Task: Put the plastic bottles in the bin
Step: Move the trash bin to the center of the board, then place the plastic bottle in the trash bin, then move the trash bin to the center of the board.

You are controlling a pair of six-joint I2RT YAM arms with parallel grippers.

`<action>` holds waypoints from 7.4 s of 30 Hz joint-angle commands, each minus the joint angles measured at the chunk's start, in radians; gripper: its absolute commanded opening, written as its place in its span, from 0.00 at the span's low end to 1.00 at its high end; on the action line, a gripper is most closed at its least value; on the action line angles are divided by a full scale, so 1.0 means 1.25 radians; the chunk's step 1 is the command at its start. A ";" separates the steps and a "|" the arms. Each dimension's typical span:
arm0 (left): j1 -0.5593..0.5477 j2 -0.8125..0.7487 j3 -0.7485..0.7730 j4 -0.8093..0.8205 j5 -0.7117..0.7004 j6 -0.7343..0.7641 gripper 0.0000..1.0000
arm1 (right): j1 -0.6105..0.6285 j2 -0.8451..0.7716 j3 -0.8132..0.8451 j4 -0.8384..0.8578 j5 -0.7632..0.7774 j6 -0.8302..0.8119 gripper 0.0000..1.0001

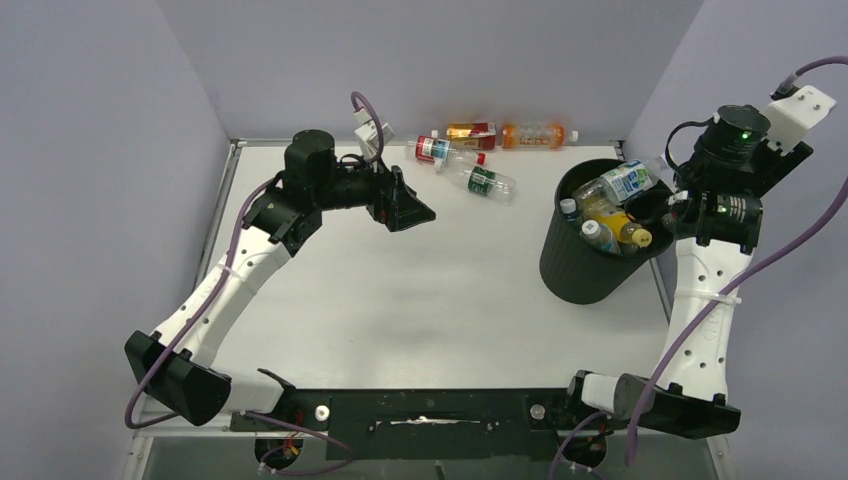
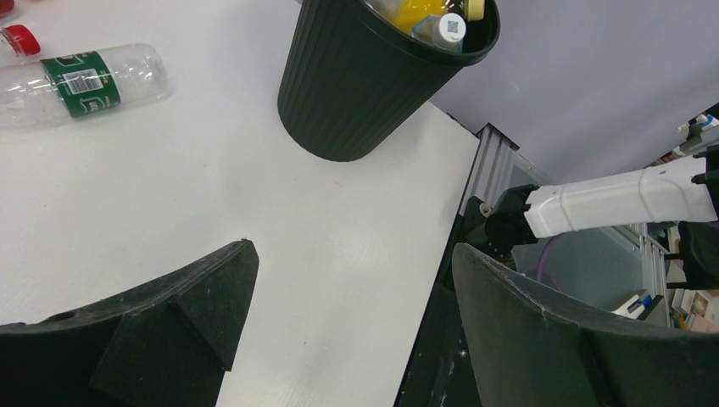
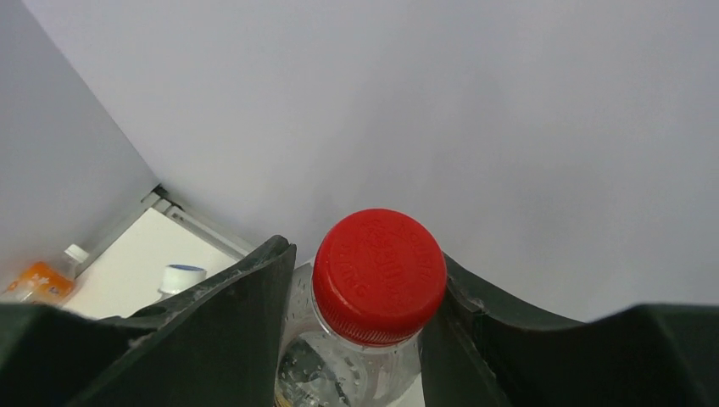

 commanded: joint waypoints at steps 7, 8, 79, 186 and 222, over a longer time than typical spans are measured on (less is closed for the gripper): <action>0.008 -0.017 0.008 0.027 0.014 0.004 0.85 | -0.083 0.008 -0.194 0.148 -0.208 0.095 0.38; 0.008 -0.016 0.008 0.026 0.014 0.004 0.86 | -0.082 0.003 -0.212 0.155 -0.215 0.098 0.38; -0.059 -0.033 -0.048 0.055 -0.066 -0.053 0.84 | 0.656 -0.079 -0.558 0.453 0.202 -0.169 0.47; -0.248 -0.196 0.072 -0.193 -0.452 -0.090 0.83 | 0.490 0.040 -0.437 0.235 -0.575 0.377 0.27; -0.241 -0.307 0.247 -0.476 -0.726 -0.127 0.83 | 0.769 0.556 0.150 0.228 -0.412 0.424 0.80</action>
